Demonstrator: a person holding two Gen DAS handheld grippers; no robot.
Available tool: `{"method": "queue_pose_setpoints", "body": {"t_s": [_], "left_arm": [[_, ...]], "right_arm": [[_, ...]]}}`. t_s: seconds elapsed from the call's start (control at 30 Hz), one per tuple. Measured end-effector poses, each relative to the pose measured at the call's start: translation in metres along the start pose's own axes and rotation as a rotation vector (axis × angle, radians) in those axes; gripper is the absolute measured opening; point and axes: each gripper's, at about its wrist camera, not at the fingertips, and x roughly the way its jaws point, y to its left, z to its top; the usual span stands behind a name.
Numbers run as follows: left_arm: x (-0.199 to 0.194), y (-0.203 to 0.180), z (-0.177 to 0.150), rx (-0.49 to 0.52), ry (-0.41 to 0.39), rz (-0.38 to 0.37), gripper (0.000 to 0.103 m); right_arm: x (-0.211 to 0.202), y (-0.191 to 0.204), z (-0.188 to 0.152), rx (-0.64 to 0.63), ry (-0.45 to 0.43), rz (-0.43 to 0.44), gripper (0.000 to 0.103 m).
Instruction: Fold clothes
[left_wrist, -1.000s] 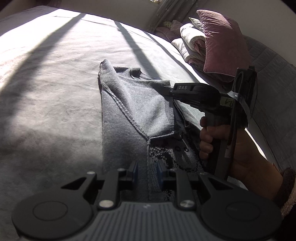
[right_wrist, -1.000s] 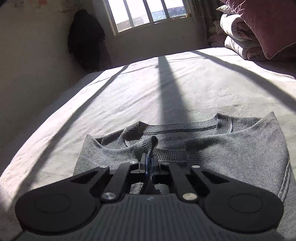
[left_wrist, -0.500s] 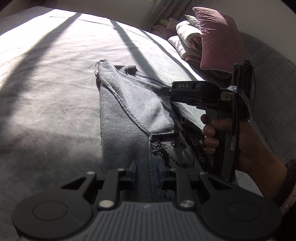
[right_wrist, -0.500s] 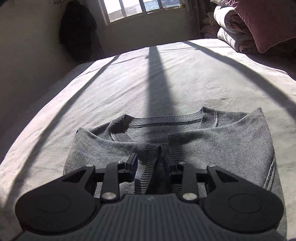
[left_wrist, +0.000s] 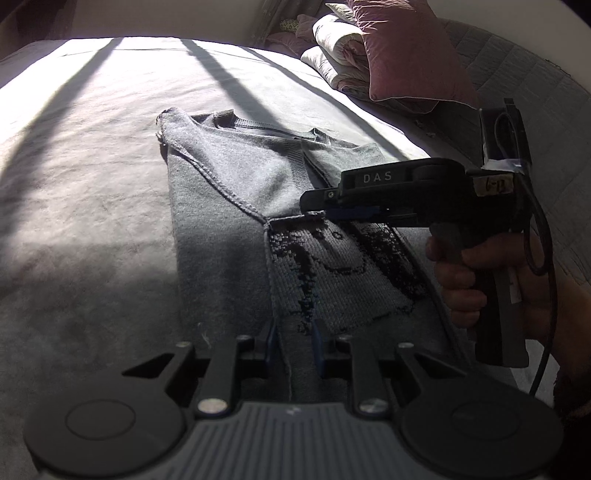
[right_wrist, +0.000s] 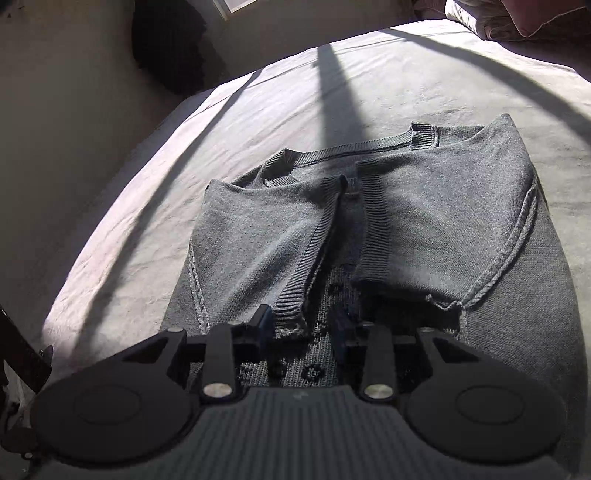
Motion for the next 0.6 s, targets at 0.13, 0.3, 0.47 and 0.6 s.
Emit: {"method": "queue_pose_setpoints", "body": {"t_s": [0.13,0.3,0.47,0.6], "left_arm": [[0.002,-0.007,-0.002,0.026,-0.014,0.076,0.001],[-0.008,-0.005,0.001,-0.032,-0.059,0.023,0.000],[-0.011,0.000,0.006,-0.101,-0.080,-0.117,0.000],[0.006,0.002,0.005,-0.124,-0.001,-0.116,0.001]], "right_arm": [[-0.003,0.003,0.002,-0.034,-0.022,-0.019,0.003],[-0.011,0.004,0.007,-0.056,-0.055,-0.035,0.002],[-0.015,0.004,0.011,-0.082,-0.080,-0.062,0.002],[-0.015,-0.001,0.008,-0.051,-0.045,-0.053,0.004]]}}
